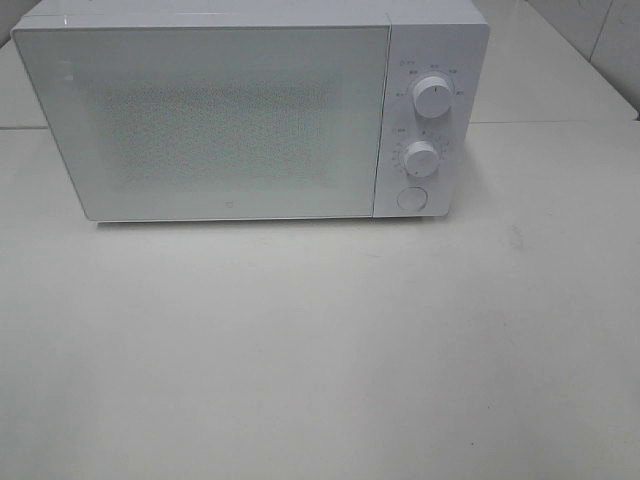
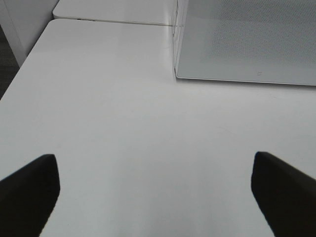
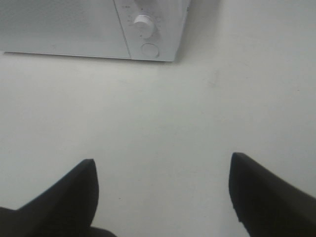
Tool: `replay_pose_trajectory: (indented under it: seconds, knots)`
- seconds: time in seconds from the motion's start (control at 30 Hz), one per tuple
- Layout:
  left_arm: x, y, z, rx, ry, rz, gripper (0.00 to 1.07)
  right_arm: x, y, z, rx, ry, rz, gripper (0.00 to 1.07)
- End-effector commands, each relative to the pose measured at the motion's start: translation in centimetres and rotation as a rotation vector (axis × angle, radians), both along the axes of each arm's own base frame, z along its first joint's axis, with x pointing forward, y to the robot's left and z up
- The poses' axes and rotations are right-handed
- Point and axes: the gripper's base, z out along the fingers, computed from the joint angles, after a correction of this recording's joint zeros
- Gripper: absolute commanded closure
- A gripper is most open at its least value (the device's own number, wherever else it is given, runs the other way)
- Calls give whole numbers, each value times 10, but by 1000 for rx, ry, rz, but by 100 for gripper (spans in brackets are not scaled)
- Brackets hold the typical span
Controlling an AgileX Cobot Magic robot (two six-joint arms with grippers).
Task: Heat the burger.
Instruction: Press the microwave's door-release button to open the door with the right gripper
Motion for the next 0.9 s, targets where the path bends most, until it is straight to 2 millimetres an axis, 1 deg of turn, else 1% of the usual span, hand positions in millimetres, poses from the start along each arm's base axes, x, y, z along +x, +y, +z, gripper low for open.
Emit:
replay_pose_trajectory:
  seconds: [0.03, 0.07, 0.1, 0.13, 0.17, 0.23, 0.27, 0.33, 0.37, 0.4, 0.47, 0.5, 0.53, 0.57, 0.9]
  knots:
    - [-2, -1, 0, -5, -17, -1, 9, -22, -11, -1, -26, -39, -90, 35]
    - [-2, -1, 0, -5, -17, -1, 9, -27, -13, -2, -27, -50, -108, 35]
    - [-2, -1, 0, -5, -17, -1, 9, -27, -13, -2, -27, -50, -108, 35]
    - [-2, -1, 0, -5, -17, -1, 9, -36, -15, -2, -40, -76, -127, 35]
    - [-2, -1, 0, -5, -17, -1, 9, -36, -15, -2, -40, -76, -127, 35]
    - [-2, -1, 0, -5, -17, -1, 9, -49, -17, -4, -55, -130, -145, 35]
    - [-2, -1, 0, -5, -17, -1, 9, -49, -17, -4, -55, -130, -145, 35]
    - [-2, -1, 0, -5, -17, -1, 9, -56, -18, -11, -54, -158, -160, 35]
    - [-2, -1, 0, -5, -17, -1, 9, -56, -18, -11, -54, -158, -160, 35]
    - [-2, -1, 0, -5, -17, -1, 9, -58, -18, -19, -53, -161, -164, 35]
    - [-2, -1, 0, -5, -17, -1, 9, -59, -18, -22, -52, -165, -163, 35]
    - [-2, -1, 0, -5, -17, -1, 9, -60, -18, -32, -52, -161, -163, 35]
    - [-2, -1, 0, -5, -17, -1, 9, -60, -18, -32, -52, -161, -163, 35]
    - [-2, -1, 0, -5, -17, -1, 9, -59, -18, -39, -53, -175, -162, 35]
    - [-2, -1, 0, -5, -17, -1, 9, -61, -18, -39, -52, -189, -169, 36]
